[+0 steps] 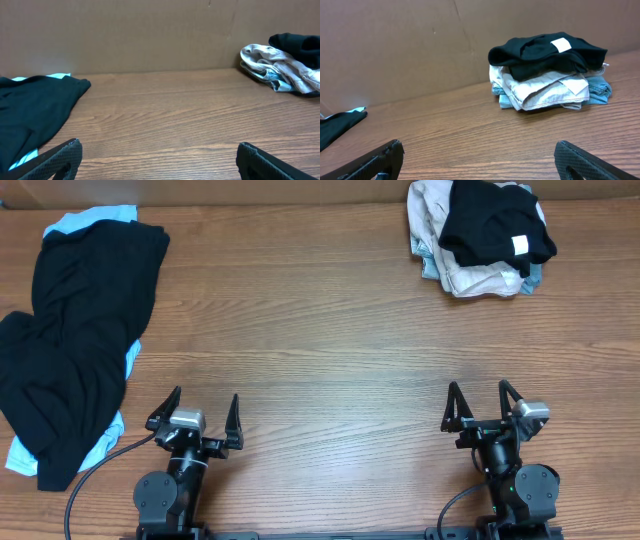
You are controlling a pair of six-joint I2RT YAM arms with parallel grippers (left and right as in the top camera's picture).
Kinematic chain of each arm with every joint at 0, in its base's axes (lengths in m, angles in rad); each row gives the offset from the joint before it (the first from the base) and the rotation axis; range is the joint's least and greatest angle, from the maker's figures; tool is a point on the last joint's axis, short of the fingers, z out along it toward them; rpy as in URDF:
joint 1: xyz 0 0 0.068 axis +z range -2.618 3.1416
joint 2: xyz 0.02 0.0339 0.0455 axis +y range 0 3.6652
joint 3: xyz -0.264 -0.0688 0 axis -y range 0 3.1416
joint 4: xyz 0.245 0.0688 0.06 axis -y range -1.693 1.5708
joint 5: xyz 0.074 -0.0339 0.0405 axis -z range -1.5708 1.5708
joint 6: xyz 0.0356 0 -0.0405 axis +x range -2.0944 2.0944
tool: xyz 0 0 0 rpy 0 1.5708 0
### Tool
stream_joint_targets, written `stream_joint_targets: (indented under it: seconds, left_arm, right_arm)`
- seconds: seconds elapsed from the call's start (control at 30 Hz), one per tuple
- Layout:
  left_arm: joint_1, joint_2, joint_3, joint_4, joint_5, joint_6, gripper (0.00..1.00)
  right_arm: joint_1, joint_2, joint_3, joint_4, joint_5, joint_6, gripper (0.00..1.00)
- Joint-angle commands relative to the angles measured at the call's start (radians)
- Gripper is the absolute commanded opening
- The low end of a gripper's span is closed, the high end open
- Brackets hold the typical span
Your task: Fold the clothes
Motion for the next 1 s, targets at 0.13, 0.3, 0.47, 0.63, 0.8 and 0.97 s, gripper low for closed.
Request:
stream_joint_targets:
  seconds: [0.13, 0.3, 0.47, 0.63, 0.8, 0.97]
  left_arm:
    - [0.006, -0.011, -0.004, 0.002, 0.014, -0.009, 1.00]
    - [0.006, -0.011, -0.004, 0.002, 0.014, -0.009, 1.00]
    - [0.006, -0.011, -0.004, 0.002, 0.014, -0.009, 1.00]
    - [0.006, -0.011, -0.004, 0.002, 0.014, -0.009, 1.00]
    - [0.006, -0.011, -0.004, 0.002, 0.014, -0.009, 1.00]
    - [0.006, -0.011, -0.004, 0.002, 0.014, -0.009, 1.00]
  right_arm:
    - [0.005, -0.010, -0.010, 0.006, 0.006, 0.008, 1.00]
    - [0.005, -0.010, -0.010, 0.006, 0.006, 0.008, 1.00]
    - [0.005, -0.010, -0.010, 0.006, 0.006, 0.008, 1.00]
    - [0.005, -0.010, -0.010, 0.006, 0.006, 0.008, 1.00]
    - [0.005, -0.010, -0.010, 0.006, 0.006, 0.008, 1.00]
    - [0.005, -0.010, -0.010, 0.006, 0.006, 0.008, 1.00]
